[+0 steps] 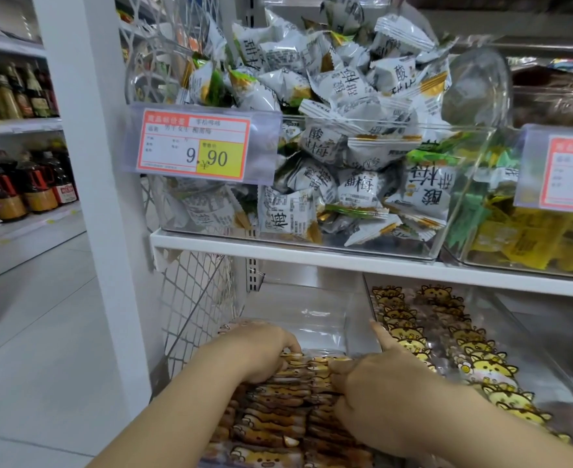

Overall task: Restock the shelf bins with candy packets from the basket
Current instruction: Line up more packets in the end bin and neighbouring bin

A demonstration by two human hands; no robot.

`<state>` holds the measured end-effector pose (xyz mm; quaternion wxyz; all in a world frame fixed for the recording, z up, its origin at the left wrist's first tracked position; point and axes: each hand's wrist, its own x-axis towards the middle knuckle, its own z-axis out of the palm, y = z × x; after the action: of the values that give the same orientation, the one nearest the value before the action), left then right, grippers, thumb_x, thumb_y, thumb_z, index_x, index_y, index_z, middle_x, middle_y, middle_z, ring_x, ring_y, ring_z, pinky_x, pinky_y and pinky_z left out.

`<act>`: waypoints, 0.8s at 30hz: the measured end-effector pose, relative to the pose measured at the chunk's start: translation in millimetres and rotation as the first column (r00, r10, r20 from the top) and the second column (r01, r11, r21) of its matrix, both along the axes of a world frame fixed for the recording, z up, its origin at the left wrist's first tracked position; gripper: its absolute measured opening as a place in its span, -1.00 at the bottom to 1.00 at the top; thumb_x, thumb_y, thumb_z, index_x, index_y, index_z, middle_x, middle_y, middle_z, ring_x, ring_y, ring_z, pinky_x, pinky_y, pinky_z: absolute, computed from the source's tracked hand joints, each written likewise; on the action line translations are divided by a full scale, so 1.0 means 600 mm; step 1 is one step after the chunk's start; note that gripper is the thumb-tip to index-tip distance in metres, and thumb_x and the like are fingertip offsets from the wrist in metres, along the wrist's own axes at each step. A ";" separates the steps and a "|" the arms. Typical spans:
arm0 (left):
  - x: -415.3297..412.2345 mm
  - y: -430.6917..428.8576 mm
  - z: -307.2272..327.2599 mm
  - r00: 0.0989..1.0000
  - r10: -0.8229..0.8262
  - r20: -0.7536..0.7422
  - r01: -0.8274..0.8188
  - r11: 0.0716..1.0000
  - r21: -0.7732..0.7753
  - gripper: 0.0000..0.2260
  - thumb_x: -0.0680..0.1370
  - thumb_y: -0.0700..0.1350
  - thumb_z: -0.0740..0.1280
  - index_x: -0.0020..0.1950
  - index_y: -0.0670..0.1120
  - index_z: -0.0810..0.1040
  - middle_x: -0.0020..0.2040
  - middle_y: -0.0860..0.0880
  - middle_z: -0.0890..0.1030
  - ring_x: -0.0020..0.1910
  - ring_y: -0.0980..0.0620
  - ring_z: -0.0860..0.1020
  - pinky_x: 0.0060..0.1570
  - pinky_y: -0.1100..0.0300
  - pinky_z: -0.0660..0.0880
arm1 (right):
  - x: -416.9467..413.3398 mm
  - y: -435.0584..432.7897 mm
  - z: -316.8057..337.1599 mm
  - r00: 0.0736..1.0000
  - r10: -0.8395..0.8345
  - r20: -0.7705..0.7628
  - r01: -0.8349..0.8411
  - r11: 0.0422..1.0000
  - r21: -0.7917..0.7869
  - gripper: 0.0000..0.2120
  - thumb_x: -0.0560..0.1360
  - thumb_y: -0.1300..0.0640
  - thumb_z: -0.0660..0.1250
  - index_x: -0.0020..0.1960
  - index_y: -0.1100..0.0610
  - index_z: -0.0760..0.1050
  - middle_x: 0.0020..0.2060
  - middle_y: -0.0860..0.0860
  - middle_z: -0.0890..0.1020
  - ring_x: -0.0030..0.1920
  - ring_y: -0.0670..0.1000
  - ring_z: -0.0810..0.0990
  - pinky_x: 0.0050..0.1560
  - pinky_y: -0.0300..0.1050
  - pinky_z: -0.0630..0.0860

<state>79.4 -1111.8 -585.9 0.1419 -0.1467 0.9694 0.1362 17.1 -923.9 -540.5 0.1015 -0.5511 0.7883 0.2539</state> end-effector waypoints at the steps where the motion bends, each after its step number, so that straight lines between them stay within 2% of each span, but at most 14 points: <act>1: -0.001 -0.001 -0.001 1.000 -0.003 0.001 0.003 1.000 0.002 -0.61 0.66 -0.05 0.26 0.47 0.23 0.39 0.55 -0.06 0.32 0.51 -0.12 0.27 0.46 -0.01 0.27 | -0.002 0.002 -0.001 1.000 -0.008 0.015 0.008 1.000 -0.010 -0.47 0.66 -0.07 -0.16 0.42 0.07 0.42 0.45 0.01 0.42 0.48 0.06 0.35 0.44 0.34 -0.47; 4: -0.002 -0.007 -0.003 1.000 -0.009 -0.003 0.009 1.000 -0.002 -0.61 0.65 -0.03 0.27 0.45 0.25 0.39 0.53 -0.04 0.34 0.51 -0.12 0.28 0.46 -0.04 0.27 | -0.005 0.003 0.010 0.997 -0.041 0.066 0.051 0.986 -0.158 -0.55 0.61 -0.06 -0.09 0.16 0.08 0.52 0.16 0.04 0.59 0.25 0.09 0.53 0.50 0.30 -0.33; 6: -0.002 -0.014 -0.006 1.000 -0.013 -0.013 0.013 1.000 -0.004 -0.60 0.62 0.00 0.31 0.44 0.27 0.38 0.49 -0.01 0.38 0.48 -0.12 0.31 0.44 -0.05 0.29 | -0.011 -0.003 0.023 0.997 -0.057 0.054 0.069 0.962 -0.264 -0.63 0.60 -0.02 -0.02 0.20 0.06 0.50 0.16 0.06 0.60 0.20 0.09 0.54 0.54 0.24 -0.16; 9: 0.003 -0.020 -0.006 0.999 0.001 -0.048 0.001 0.999 0.052 -0.54 0.59 -0.03 0.37 0.45 0.27 0.38 0.47 0.05 0.42 0.46 -0.06 0.36 0.43 -0.04 0.32 | -0.024 -0.009 0.029 0.996 -0.075 0.038 0.083 0.954 -0.288 -0.70 0.59 0.04 0.08 0.24 0.01 0.48 0.14 0.08 0.62 0.19 0.10 0.55 0.49 0.23 0.08; 12: 0.016 -0.017 0.005 0.996 0.002 -0.094 0.004 0.998 0.057 -0.53 0.59 -0.07 0.36 0.46 0.23 0.38 0.47 0.07 0.43 0.42 -0.01 0.41 0.42 0.00 0.35 | -0.023 0.002 0.023 0.997 -0.067 0.027 0.072 0.953 -0.296 -0.70 0.58 0.06 0.10 0.24 -0.01 0.49 0.11 0.06 0.64 0.18 0.10 0.57 0.52 0.24 -0.02; 15: 0.040 -0.001 0.029 0.986 0.001 -0.168 0.000 1.000 0.005 -0.55 0.62 -0.09 0.32 0.48 0.21 0.37 0.47 0.07 0.42 0.41 0.01 0.41 0.42 0.00 0.35 | -0.012 0.028 0.028 0.995 -0.080 0.060 0.097 0.916 -0.390 -0.65 0.57 0.09 0.11 0.31 -0.06 0.45 0.15 0.00 0.64 0.21 0.04 0.57 0.55 0.22 -0.19; 18: 0.087 0.040 0.058 0.962 0.022 -0.270 -0.040 0.997 -0.061 -0.55 0.64 -0.09 0.29 0.49 0.22 0.35 0.49 0.12 0.39 0.43 0.03 0.38 0.45 0.02 0.30 | 0.008 0.069 0.036 0.994 -0.055 0.093 0.096 0.847 -0.523 -0.62 0.57 0.07 0.09 0.34 -0.14 0.42 0.19 -0.11 0.63 0.20 -0.08 0.57 0.52 0.09 -0.37; 20: 0.129 0.076 0.071 0.931 0.013 -0.364 -0.062 0.990 -0.123 -0.56 0.64 -0.08 0.27 0.49 0.23 0.35 0.50 0.17 0.37 0.45 0.08 0.35 0.45 0.10 0.28 | 0.031 0.106 0.041 0.993 -0.014 0.121 0.084 0.795 -0.600 -0.63 0.59 0.04 0.09 0.34 -0.18 0.43 0.21 -0.21 0.60 0.21 -0.19 0.53 0.53 -0.03 -0.39; 21: 0.150 0.095 0.074 0.913 0.007 -0.409 -0.068 0.988 -0.136 -0.57 0.64 -0.08 0.27 0.48 0.23 0.36 0.48 0.19 0.38 0.45 0.10 0.35 0.44 0.11 0.29 | 0.044 0.127 0.041 0.990 0.002 0.138 0.086 0.772 -0.630 -0.64 0.59 0.03 0.10 0.33 -0.19 0.45 0.21 -0.26 0.59 0.22 -0.22 0.51 0.56 -0.04 -0.30; 22: 0.172 0.117 0.076 0.897 0.005 -0.443 -0.069 0.989 -0.128 -0.59 0.63 -0.07 0.27 0.46 0.23 0.39 0.44 0.21 0.41 0.41 0.13 0.38 0.41 0.11 0.32 | 0.059 0.148 0.039 0.988 0.021 0.151 0.087 0.738 -0.669 -0.65 0.59 0.02 0.12 0.30 -0.20 0.49 0.19 -0.30 0.59 0.21 -0.23 0.51 0.59 -0.03 -0.10; 23: 0.193 0.142 0.077 0.881 -0.005 -0.474 -0.056 0.992 -0.113 -0.62 0.63 -0.06 0.27 0.42 0.24 0.42 0.38 0.23 0.46 0.37 0.15 0.42 0.37 0.09 0.37 | 0.072 0.168 0.034 0.987 0.044 0.156 0.082 0.692 -0.717 -0.68 0.56 0.01 0.14 0.23 -0.20 0.54 0.11 -0.31 0.62 0.15 -0.20 0.55 0.51 -0.01 0.20; 24: 0.211 0.169 0.075 0.869 -0.018 -0.494 -0.036 0.994 -0.100 -0.65 0.62 -0.05 0.27 0.38 0.23 0.45 0.33 0.25 0.49 0.31 0.17 0.45 0.32 0.10 0.40 | 0.084 0.189 0.026 0.984 0.065 0.167 0.087 0.643 -0.761 -0.71 0.53 0.01 0.17 0.14 -0.18 0.59 0.01 -0.30 0.65 0.05 -0.15 0.59 0.29 -0.02 0.46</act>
<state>205.9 -1010.3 -541.0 -0.1190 -0.1187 0.9786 0.1184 67.7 -810.5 -524.9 -0.0690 -0.5581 0.8124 -0.1543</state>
